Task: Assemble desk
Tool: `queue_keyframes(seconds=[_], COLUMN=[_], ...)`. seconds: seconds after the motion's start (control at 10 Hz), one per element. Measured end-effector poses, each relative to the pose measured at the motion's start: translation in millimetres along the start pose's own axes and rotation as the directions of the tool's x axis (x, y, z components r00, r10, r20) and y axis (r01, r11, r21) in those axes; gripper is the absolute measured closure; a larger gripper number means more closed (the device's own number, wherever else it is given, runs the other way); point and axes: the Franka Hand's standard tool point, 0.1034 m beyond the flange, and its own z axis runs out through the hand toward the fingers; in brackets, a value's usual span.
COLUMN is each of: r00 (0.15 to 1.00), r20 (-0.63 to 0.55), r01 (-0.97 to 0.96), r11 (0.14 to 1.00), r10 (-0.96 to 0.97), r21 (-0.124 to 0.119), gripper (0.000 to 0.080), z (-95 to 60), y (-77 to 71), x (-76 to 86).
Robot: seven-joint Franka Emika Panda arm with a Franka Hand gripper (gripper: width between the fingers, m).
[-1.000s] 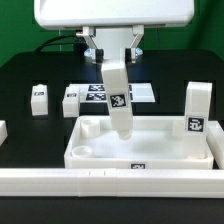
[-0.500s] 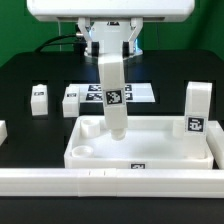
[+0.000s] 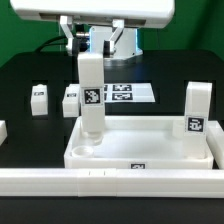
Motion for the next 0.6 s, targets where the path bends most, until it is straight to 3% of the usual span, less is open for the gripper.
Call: queue_keyframes(seconds=[0.2,0.6], r00=[1.000,0.999], r20=[0.006,0.013], r01=[0.023,0.029], r11=[1.000,1.000], r10=[-0.023,-0.029], r21=[-0.011,-0.011], gripper=[0.0514,0.0514], z=[1.9,7.7], y=[10.5,8.4], x=[-3.2,-8.2])
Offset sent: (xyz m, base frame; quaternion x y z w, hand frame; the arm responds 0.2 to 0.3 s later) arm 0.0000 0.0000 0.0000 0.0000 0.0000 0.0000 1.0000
